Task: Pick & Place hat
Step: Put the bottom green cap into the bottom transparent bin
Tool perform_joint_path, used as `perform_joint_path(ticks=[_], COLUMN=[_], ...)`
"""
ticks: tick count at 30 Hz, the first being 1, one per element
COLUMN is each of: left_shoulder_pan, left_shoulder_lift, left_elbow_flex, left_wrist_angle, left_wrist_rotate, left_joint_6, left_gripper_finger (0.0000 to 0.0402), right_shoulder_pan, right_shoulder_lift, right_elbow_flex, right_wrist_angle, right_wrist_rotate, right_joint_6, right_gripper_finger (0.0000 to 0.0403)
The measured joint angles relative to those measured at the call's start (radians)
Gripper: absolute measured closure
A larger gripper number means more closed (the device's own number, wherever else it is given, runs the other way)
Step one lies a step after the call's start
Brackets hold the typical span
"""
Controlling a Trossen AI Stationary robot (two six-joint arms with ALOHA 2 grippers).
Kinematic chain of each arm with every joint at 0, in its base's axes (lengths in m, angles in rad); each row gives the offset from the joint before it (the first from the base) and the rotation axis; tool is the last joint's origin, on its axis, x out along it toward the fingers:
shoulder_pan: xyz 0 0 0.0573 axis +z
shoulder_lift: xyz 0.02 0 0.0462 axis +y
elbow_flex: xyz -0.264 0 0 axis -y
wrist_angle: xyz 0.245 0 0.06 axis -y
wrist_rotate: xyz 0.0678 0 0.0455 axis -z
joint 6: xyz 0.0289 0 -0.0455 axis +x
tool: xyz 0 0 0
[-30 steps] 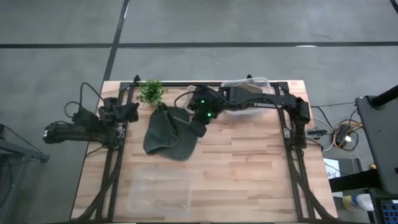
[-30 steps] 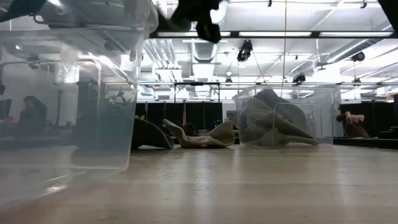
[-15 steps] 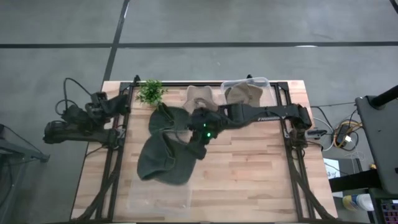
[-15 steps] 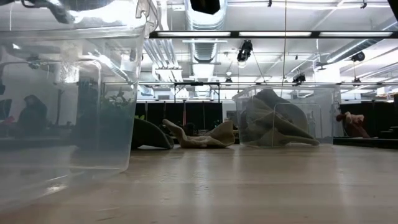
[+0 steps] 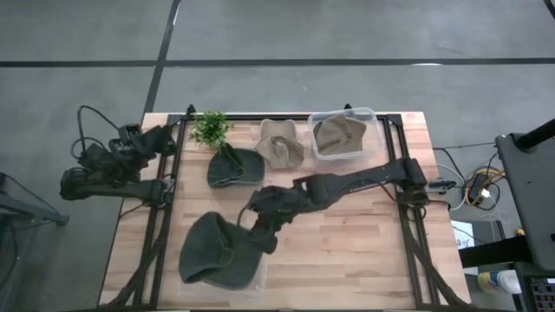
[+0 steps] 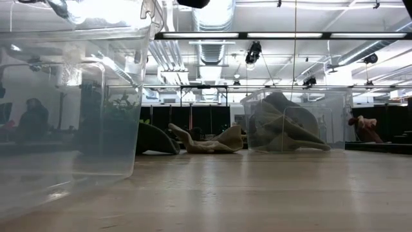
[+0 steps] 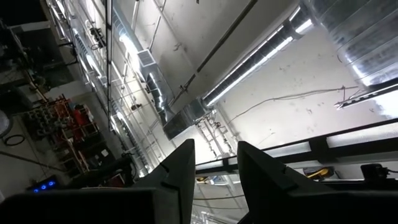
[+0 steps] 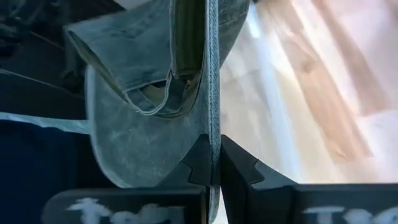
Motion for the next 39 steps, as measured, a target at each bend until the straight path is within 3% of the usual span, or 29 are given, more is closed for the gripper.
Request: perform_joint_path(ticks=[28,32,39], left_shoulder_pan=[0.0,0.0,0.0], left_shoulder_lift=[-0.001,-0.001,0.0], left_elbow_flex=[0.0,-0.001,-0.001], left_wrist_angle=[0.0,-0.002,-0.005], left_wrist_rotate=[0.0,0.0,0.0], left_joint_6=[-0.03,-0.029,-0.029], left_gripper_finger=[0.0289,0.0289,0.0289], right_shoulder_pan=[0.022,0.02,0.003], right_shoulder_lift=[0.055,0.055,0.056], right_elbow_flex=[0.001,0.0,0.0], right_wrist_angle=[-0.04,-0.032,-0.025], right_wrist_rotate=[-0.056,-0.049,-0.048], right_joint_6=[-0.047,-0.073,-0.086], right_gripper_finger=[0.0386,0.0352,0.0258])
